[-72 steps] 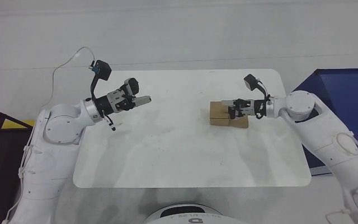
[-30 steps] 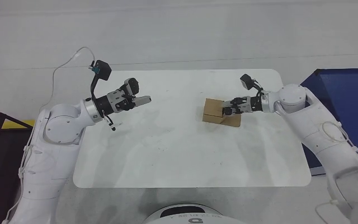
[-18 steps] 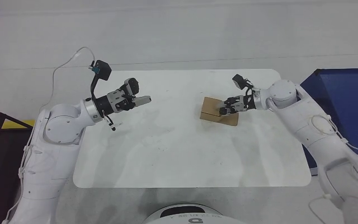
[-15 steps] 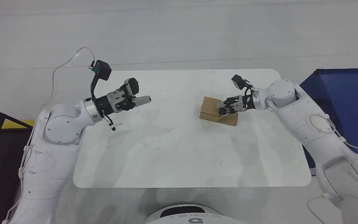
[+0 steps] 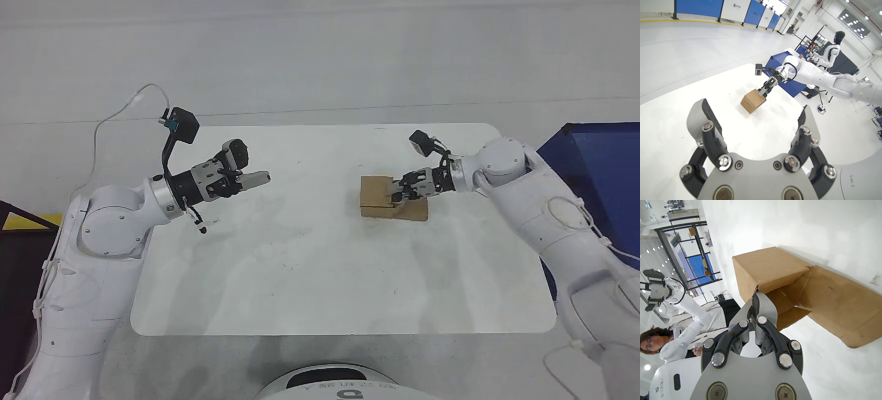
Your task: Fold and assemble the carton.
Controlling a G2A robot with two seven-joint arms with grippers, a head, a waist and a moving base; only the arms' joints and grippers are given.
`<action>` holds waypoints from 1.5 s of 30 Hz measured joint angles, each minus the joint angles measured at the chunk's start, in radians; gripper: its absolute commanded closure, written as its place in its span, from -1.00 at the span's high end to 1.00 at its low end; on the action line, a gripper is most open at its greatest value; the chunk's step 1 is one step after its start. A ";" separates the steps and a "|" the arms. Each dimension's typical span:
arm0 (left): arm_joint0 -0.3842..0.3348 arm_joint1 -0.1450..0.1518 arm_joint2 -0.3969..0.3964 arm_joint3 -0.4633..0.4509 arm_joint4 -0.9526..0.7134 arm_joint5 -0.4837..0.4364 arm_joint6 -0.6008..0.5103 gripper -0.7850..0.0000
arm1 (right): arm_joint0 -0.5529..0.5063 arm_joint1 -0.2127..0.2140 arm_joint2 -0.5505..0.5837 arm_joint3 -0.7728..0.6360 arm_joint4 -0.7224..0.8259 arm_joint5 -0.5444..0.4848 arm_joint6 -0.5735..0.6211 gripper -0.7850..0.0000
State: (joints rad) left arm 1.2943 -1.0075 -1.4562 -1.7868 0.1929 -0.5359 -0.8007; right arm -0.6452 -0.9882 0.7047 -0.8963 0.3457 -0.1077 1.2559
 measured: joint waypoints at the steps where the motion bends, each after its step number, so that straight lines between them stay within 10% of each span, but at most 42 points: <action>1: 0.000 0.000 0.000 0.000 0.000 0.000 0.000 1.00 | 0.001 0.009 0.005 -0.041 -0.040 -0.005 0.016 -1.00; 6: 0.000 0.000 0.000 0.000 0.000 0.000 0.000 1.00 | -0.033 0.043 0.059 -0.258 -0.084 -0.010 0.044 -1.00; 15: 0.000 0.000 0.000 0.000 0.000 0.000 0.000 1.00 | -0.033 0.043 0.054 -0.241 -0.091 -0.011 0.031 -1.00; 20: 0.000 0.000 0.000 0.000 0.000 0.000 0.000 1.00 | -0.034 0.066 0.005 -0.479 -0.474 0.049 -0.157 -1.00; 28: 0.000 0.000 0.000 0.000 0.000 0.000 0.000 1.00 | -0.137 0.113 -0.068 -0.789 -1.222 0.059 -0.077 -1.00; 38: 0.000 0.000 0.000 0.000 0.000 0.000 0.000 1.00 | -0.169 0.125 -0.059 -0.859 -1.312 -0.129 0.001 -1.00; 45: 0.000 0.000 0.000 0.000 0.000 0.000 0.000 1.00 | -0.188 0.124 -0.074 -0.888 -1.315 -0.251 0.045 0.51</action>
State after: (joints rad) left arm 1.2943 -1.0075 -1.4562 -1.7868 0.1929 -0.5359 -0.8007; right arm -0.8332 -0.8639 0.6309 -1.7845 -0.9698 -0.3585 1.3008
